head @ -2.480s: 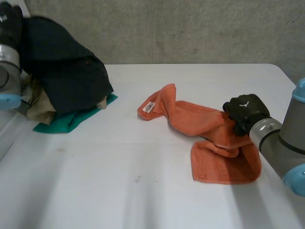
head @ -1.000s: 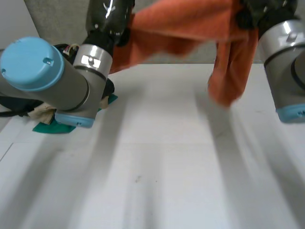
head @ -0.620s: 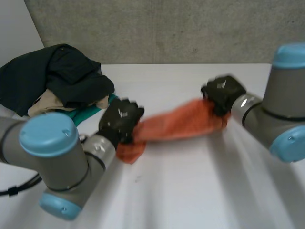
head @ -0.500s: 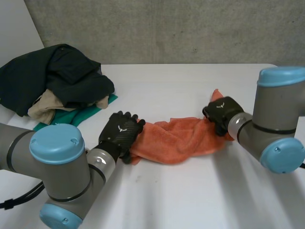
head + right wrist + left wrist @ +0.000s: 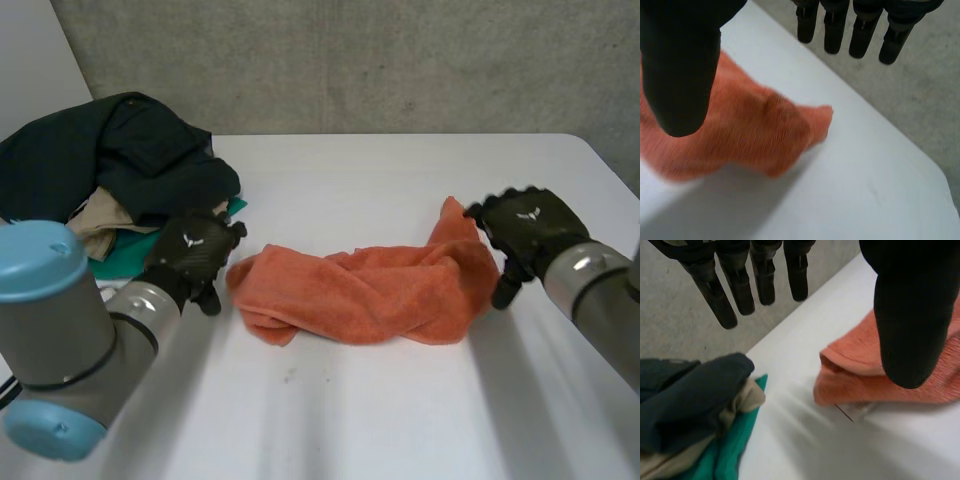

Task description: Fold the laundry.

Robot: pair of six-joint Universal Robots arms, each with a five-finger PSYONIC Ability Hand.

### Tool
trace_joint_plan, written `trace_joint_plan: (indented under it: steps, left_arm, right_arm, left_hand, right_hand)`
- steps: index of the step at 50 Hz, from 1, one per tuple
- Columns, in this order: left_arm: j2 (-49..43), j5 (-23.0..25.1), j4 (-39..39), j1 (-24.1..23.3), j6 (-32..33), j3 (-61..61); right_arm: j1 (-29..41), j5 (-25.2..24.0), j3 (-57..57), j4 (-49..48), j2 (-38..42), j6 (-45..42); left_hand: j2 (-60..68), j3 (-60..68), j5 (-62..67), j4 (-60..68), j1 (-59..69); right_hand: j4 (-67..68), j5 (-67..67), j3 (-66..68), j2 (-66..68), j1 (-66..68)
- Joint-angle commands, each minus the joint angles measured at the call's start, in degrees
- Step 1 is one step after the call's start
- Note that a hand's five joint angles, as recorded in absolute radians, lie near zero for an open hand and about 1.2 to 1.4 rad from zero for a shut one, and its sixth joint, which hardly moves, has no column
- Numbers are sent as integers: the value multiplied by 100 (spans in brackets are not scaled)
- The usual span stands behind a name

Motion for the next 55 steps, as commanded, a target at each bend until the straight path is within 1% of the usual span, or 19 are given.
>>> trace_joint_plan:
  steps: [1,3,7,13,16,17,21,24,26,27,31,36,40,41,43,45,47,53,55]
  left_arm:
    - [-257,1271,-28,332,10,315]
    - [-371,1289,-98,376,1,402]
    - [-670,1298,-239,307,19,604]
    - [-952,1315,-573,183,54,851]
    - [-1171,1315,-696,60,54,1018]
    - [-1215,1315,-722,34,54,1062]
    - [-1382,1298,-854,-28,54,1211]
    - [-1462,1289,-942,-45,54,1308]
    - [-1488,1280,-969,-54,54,1361]
    - [-1514,1280,-977,-63,54,1422]
    - [-1523,1254,-978,-63,45,1545]
    - [-1497,1096,-995,-89,28,1721]
    - [-1366,911,-1100,-124,1,1844]
    - [-1296,885,-1144,-151,-7,1870]
    - [-997,867,-1390,-204,-25,1949]
    - [-812,867,-1592,-212,-34,2002]
    - [-592,867,-1900,-221,-34,2090]
    - [110,858,-2593,-212,-51,2336]
    - [286,849,-2708,-195,-86,2415]
  right_arm:
    - [-386,-178,667,124,-333,-589]
    - [-492,-257,817,124,-350,-669]
    - [-703,-406,1037,132,-350,-704]
    - [-1001,-679,1213,97,-324,-695]
    - [-1160,-907,1274,-166,-245,-572]
    - [-1177,-1003,1318,-419,-184,-546]
    - [-1143,-1101,1327,-1008,158,-161]
    - [-1142,-1127,1248,-1159,405,104]
    - [-1125,-1127,1064,-1186,738,288]
    - [-1116,-1127,994,-1177,844,341]
    - [-871,-1127,642,-1186,1328,587]
    - [-554,-1127,238,-1265,1750,948]
    - [-396,-1119,-140,-1344,1961,1334]
    - [-326,-1119,-271,-1344,1987,1483]
    - [-273,-1119,-377,-1344,1987,1607]
    - [-211,-1101,-527,-1335,1970,1730]
    - [-193,-1066,-606,-1327,1944,1757]
    - [-263,-978,-958,-1204,1795,1739]
    - [-298,-908,-1080,-1099,1454,1643]
  left_hand:
    - [632,643,605,618,576]
    - [632,643,605,618,576]
    - [648,660,622,635,593]
    - [901,912,874,887,846]
    - [1002,1013,975,988,946]
    - [1035,1047,1008,1021,980]
    - [1505,1516,1478,1491,1450]
    - [2597,2608,2570,2583,2541]
    - [3202,3214,3176,3189,3147]
    - [3955,3966,3928,3941,3899]
    - [6025,6036,5998,6011,5969]
    - [6080,6091,6053,6066,6024]
    - [6080,6091,6053,6066,6024]
    - [6080,6091,6053,6066,6024]
    - [6080,6091,6053,6066,6024]
    - [6080,6091,6053,6066,6024]
    - [6080,6091,6053,6066,6024]
    - [6080,6091,6053,6066,6024]
    - [6080,6091,6053,6066,6024]
  right_hand:
    - [1711,1675,1708,1714,1784]
    - [2418,2382,2415,2421,2491]
    - [2622,2586,2619,2625,2695]
    - [2236,2200,2234,2239,2309]
    - [1614,1578,1611,1617,1687]
    - [1479,1444,1477,1483,1552]
    - [1445,1409,1442,1448,1517]
    - [1511,1476,1509,1515,1584]
    - [1512,1476,1509,1515,1585]
    - [1512,1476,1509,1515,1585]
    - [1311,1275,1308,1314,1384]
    - [1292,1256,1290,1296,1365]
    - [1795,1759,1793,1799,1868]
    - [2664,2628,2661,2667,2736]
    - [3510,3474,3507,3513,3583]
    - [4737,4701,4734,4740,4809]
    - [6293,6257,6290,6296,6365]
    - [6300,6264,6297,6303,6373]
    - [6300,6264,6297,6303,6373]
